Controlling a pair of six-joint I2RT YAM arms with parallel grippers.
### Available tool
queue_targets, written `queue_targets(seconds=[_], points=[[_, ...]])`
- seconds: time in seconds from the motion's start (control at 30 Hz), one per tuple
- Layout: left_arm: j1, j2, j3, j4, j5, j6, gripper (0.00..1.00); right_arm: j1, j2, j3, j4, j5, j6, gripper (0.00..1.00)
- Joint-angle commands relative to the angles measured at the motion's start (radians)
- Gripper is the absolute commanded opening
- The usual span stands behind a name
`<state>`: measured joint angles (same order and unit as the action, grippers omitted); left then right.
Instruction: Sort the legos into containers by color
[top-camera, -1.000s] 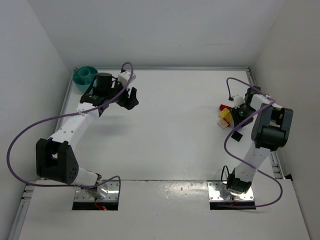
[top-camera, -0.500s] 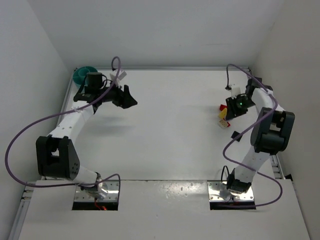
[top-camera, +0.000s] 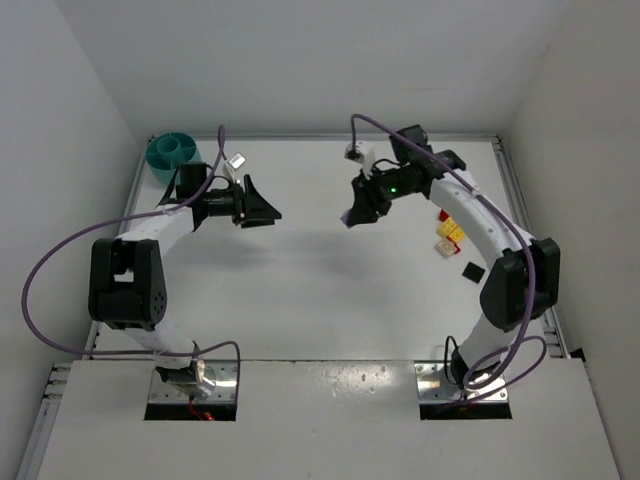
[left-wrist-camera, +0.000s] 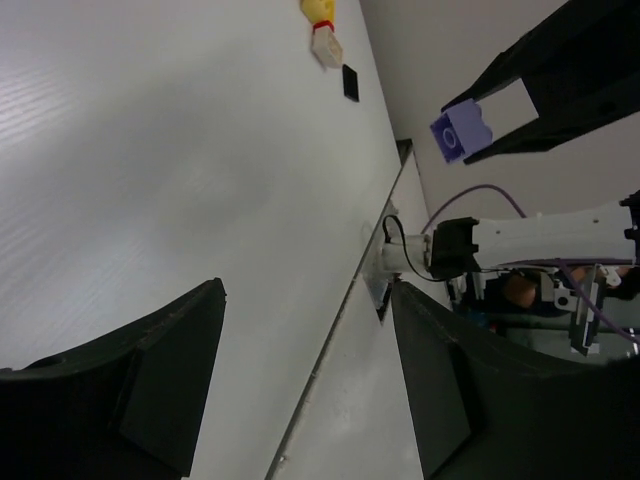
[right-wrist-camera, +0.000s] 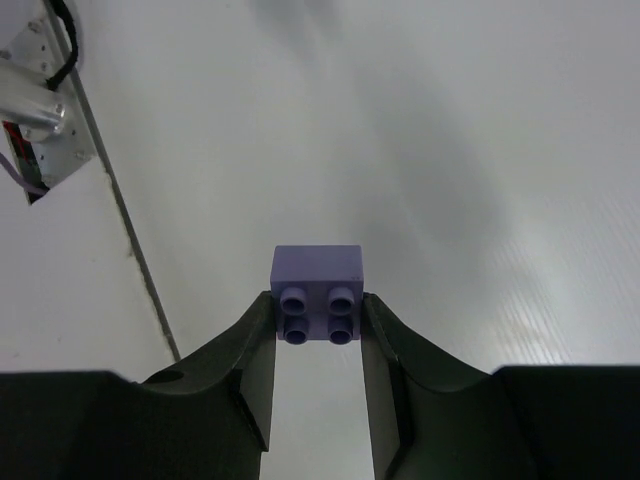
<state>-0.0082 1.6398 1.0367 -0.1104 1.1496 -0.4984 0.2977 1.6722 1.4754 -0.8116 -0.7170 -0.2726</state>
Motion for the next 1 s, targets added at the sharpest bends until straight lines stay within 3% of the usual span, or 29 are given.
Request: queue_targets(seconds=[0.0,0.33,0.8,0.97], points=[[-0.032,-0.026,0.026,0.072,0.044,-0.129,0.73,0.096,0.06,0.092,0.095,0.022,0.11,0.1],[-0.061,-0.066,-0.009,0.189,0.013,-0.256,0.72,0.317,0.259,0.327,0.071,0.142,0.15,0.07],[-0.111,-0.084,-0.06,0.227,-0.008,-0.292,0.64,0.419,0.33,0.436,0.061,0.261,0.15,0.06],[-0.111,-0.084,-0.081,0.238,-0.008,-0.301,0.51,0.428,0.33,0.445,0.061,0.286,0.141,0.06]])
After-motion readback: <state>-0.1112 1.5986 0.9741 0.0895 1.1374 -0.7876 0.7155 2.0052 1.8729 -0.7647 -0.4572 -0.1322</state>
